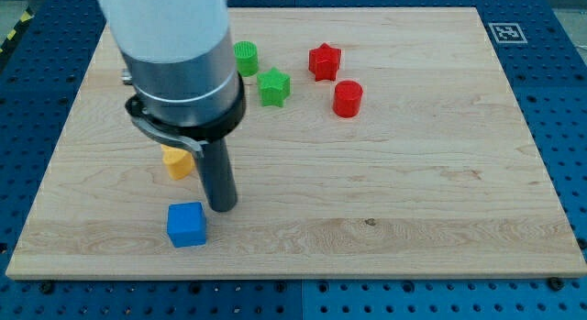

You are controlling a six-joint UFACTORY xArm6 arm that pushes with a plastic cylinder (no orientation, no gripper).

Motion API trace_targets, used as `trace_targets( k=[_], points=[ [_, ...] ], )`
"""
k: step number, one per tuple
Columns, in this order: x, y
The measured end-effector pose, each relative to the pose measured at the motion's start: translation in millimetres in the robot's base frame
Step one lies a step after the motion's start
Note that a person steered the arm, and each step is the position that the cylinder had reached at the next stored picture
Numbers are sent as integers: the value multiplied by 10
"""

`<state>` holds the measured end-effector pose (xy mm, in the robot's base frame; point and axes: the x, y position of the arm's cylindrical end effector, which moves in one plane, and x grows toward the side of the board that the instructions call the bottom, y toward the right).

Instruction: Move the blue cube diagonally to the yellow heart

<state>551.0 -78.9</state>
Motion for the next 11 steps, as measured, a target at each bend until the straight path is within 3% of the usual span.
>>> trace_targets(
  k=[1, 3, 5, 6, 9, 10, 11],
  points=[
    [289, -16],
    [512, -702],
    [678, -547],
    [484, -225],
    [-1327, -131],
    [-1400, -174],
    [-1493, -613]
  ],
)
